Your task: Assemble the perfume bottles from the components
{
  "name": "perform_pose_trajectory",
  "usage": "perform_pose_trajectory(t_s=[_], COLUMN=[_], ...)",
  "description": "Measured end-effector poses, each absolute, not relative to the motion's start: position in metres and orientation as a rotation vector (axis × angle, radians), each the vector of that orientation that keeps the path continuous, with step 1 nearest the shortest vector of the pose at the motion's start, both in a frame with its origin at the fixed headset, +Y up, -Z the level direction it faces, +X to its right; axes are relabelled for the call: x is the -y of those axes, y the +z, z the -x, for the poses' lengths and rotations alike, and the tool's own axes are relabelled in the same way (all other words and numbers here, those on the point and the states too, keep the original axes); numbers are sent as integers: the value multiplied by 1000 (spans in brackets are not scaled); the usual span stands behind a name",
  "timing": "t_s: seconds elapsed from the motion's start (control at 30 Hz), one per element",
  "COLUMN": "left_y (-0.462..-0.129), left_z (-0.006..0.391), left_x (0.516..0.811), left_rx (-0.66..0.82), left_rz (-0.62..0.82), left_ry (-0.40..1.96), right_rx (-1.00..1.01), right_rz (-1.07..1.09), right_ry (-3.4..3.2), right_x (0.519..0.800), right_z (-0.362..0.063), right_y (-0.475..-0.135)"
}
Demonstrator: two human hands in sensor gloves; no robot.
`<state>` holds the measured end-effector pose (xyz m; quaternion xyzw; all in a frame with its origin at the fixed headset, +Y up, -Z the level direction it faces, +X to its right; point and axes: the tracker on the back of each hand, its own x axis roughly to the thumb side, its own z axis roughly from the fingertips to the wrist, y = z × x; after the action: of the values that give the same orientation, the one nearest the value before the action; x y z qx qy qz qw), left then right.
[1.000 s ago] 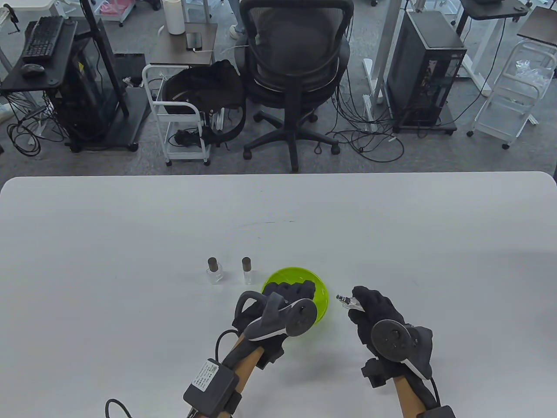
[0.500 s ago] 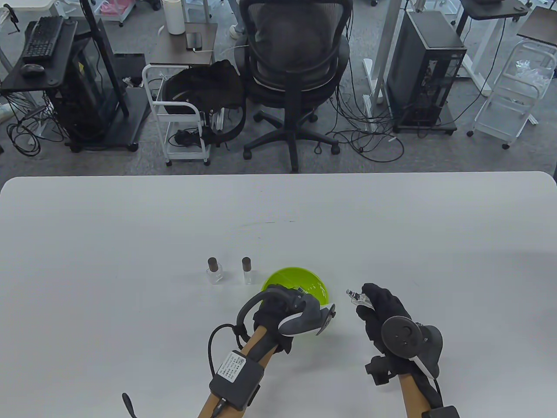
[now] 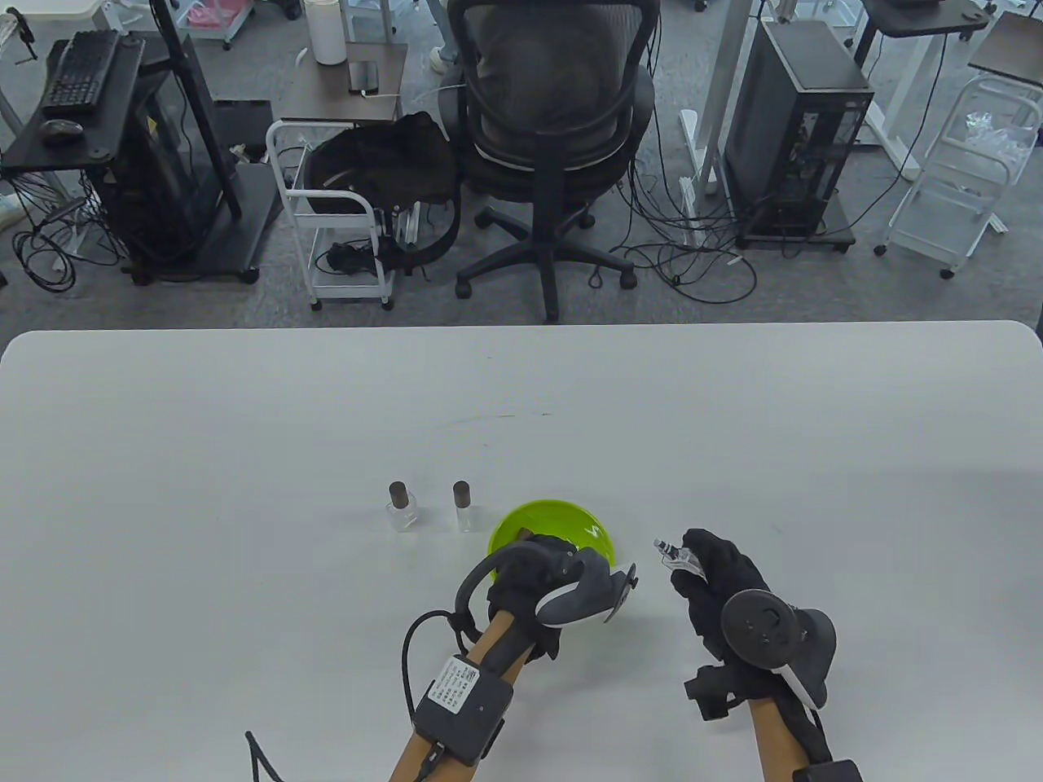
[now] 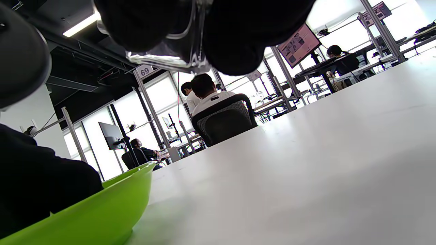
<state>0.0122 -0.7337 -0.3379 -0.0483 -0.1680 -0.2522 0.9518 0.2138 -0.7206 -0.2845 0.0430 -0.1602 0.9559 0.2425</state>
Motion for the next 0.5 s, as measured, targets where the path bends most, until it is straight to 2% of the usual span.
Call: perform_pose_trajectory(t_s=[0.33, 0.5], left_y=[-342, -348], left_z=[-8, -1], left_x=[731, 727], left_rx=[343, 340], left_rz=[142, 203], left_ry=[-456, -329], right_rx=[424, 421], right_rz=[-115, -115], right_ry=[2612, 2613], right_x=[721, 721], right_z=[-214, -214], right_y=[-284, -284])
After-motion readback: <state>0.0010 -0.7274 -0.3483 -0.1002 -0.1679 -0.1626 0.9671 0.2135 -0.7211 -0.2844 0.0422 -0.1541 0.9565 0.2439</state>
